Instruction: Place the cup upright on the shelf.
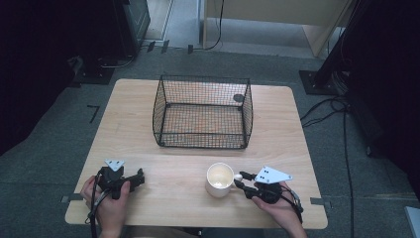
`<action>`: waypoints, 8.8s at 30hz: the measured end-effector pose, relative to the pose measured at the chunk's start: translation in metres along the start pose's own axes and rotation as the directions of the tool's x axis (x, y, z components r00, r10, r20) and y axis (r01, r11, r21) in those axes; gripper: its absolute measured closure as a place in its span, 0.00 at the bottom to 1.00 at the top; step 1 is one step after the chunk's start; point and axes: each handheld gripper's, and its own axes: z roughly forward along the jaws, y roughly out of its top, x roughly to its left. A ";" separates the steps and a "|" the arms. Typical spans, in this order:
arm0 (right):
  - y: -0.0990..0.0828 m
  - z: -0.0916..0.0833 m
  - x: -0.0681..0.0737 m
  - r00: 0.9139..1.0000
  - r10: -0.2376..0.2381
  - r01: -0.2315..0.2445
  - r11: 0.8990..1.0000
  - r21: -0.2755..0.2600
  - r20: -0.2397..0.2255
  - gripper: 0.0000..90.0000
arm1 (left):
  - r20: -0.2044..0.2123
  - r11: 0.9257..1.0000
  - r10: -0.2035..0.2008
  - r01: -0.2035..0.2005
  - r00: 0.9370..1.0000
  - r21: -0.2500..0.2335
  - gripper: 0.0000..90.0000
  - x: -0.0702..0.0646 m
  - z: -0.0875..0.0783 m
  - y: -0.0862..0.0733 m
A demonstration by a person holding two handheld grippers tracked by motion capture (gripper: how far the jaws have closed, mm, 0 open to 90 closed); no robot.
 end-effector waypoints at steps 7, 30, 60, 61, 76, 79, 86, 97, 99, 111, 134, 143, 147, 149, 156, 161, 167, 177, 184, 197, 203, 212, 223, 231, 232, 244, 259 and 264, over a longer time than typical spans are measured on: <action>0.003 0.008 0.014 0.997 -0.029 0.030 1.000 0.010 -0.069 0.75 | 0.000 1.000 0.000 0.000 1.000 0.000 0.00 0.000 0.000 0.000; 0.019 0.039 0.062 0.985 -0.127 0.129 0.992 0.008 -0.116 0.89 | 0.000 1.000 -0.001 0.001 1.000 0.000 0.00 0.000 0.000 0.000; 0.076 0.018 0.041 0.997 -0.037 0.024 0.982 -0.188 -0.068 0.89 | 0.000 1.000 0.000 0.000 1.000 0.001 0.00 0.000 0.000 0.000; 0.078 0.017 0.041 0.997 -0.038 0.025 0.981 -0.191 -0.067 0.89 | 0.000 1.000 0.000 0.000 1.000 0.000 0.00 0.000 0.000 0.000; 0.104 0.009 0.031 1.000 -0.019 0.013 0.965 -0.261 -0.019 0.89 | 0.000 1.000 0.000 0.000 1.000 -0.001 0.00 0.000 0.000 0.000; 0.107 0.008 0.030 1.000 -0.015 0.011 0.962 -0.273 -0.011 0.89 | 0.000 1.000 0.000 0.000 1.000 0.000 0.00 0.000 0.000 0.000; 0.117 0.006 0.023 1.000 0.001 0.008 0.955 -0.296 0.030 0.89 | 0.002 1.000 0.001 -0.001 1.000 -0.001 0.00 0.000 0.000 0.000; 0.134 0.005 0.013 0.996 0.028 0.004 0.944 -0.329 0.090 0.89 | 0.003 1.000 0.001 -0.001 1.000 -0.002 0.00 0.000 0.000 0.000; 0.137 0.006 0.010 0.995 0.037 -0.003 0.943 -0.333 0.097 0.89 | 0.003 1.000 0.002 -0.002 1.000 -0.002 0.00 0.000 0.000 0.000; 0.147 0.024 -0.006 0.985 0.088 -0.033 0.938 -0.345 0.146 0.89 | 0.005 1.000 0.002 -0.002 1.000 -0.002 0.00 -0.001 0.000 0.000; 0.150 0.073 -0.053 0.955 0.212 -0.146 0.944 -0.297 0.206 0.89 | 0.007 1.000 0.006 -0.006 1.000 -0.001 0.00 -0.001 0.000 0.000; 0.146 0.096 -0.066 0.940 0.251 -0.200 0.954 -0.222 0.231 0.89 | 0.009 1.000 0.008 -0.008 1.000 -0.001 0.00 -0.001 0.000 0.000; 0.145 0.102 -0.071 0.932 0.273 -0.229 0.954 -0.195 0.238 0.89 | 0.009 1.000 0.008 -0.008 1.000 -0.001 0.00 -0.001 0.000 0.000; 0.146 0.104 -0.073 0.929 0.282 -0.241 0.953 -0.186 0.240 0.89 | 0.009 1.000 0.008 -0.008 1.000 -0.001 0.00 -0.001 0.000 0.000; 0.146 0.113 -0.077 0.923 0.292 -0.265 0.955 -0.135 0.251 0.89 | 0.009 1.000 0.008 -0.008 1.000 -0.001 0.00 -0.001 0.000 0.000; 0.143 0.120 -0.079 0.918 0.309 -0.292 0.951 -0.102 0.250 0.89 | 0.009 1.000 0.008 -0.008 1.000 -0.001 0.00 -0.001 0.000 0.000; 0.143 0.126 -0.080 0.912 0.324 -0.316 0.946 -0.075 0.252 0.89 | 0.009 1.000 0.008 -0.008 1.000 -0.001 0.00 -0.001 0.000 0.000; 0.142 0.128 -0.080 0.912 0.327 -0.321 0.945 -0.064 0.249 0.86 | 0.009 1.000 0.008 -0.008 1.000 -0.001 0.00 -0.001 0.000 0.000; 0.142 0.129 -0.079 0.912 0.320 -0.317 0.947 -0.051 0.256 0.84 | 0.009 1.000 0.008 -0.008 1.000 -0.001 0.00 -0.001 0.000 0.000; 0.143 0.129 -0.078 0.909 0.327 -0.328 0.944 -0.040 0.257 0.77 | 0.009 1.000 0.008 -0.008 1.000 -0.001 0.00 -0.001 0.000 0.000; 0.144 0.130 -0.078 0.907 0.327 -0.329 0.944 -0.039 0.266 0.75 | 0.009 1.000 0.008 -0.008 1.000 -0.001 0.00 -0.001 0.000 0.000; 0.143 0.131 -0.078 0.899 0.333 -0.338 0.941 -0.032 0.286 0.71 | 0.009 1.000 0.008 -0.008 1.000 -0.001 0.00 -0.001 0.000 0.000; 0.145 0.123 -0.078 0.898 0.339 -0.335 0.940 -0.062 0.280 0.68 | 0.010 1.000 0.009 -0.009 1.000 -0.002 0.00 -0.001 0.000 0.000; 0.153 0.099 -0.065 0.908 0.300 -0.279 0.954 -0.112 0.291 0.45 | 0.010 1.000 0.010 -0.010 1.000 -0.001 0.00 -0.001 0.000 0.000; 0.153 0.096 -0.063 0.911 0.294 -0.272 0.955 -0.116 0.288 0.41 | 0.010 1.000 0.010 -0.010 1.000 -0.001 0.00 -0.001 0.000 0.000; 0.143 0.061 -0.039 0.930 0.226 -0.209 0.974 -0.088 0.289 0.00 | 0.010 1.000 0.010 -0.010 1.000 -0.003 0.00 -0.001 0.000 0.000; 0.103 0.017 -0.034 0.918 0.224 -0.198 0.974 -0.113 0.326 0.00 | 0.010 1.000 0.009 -0.009 1.000 -0.003 0.00 -0.001 0.000 0.000; 0.085 0.007 -0.038 0.909 0.235 -0.209 0.972 -0.110 0.344 0.00 | 0.010 1.000 0.011 -0.011 1.000 -0.001 0.00 -0.001 0.000 0.000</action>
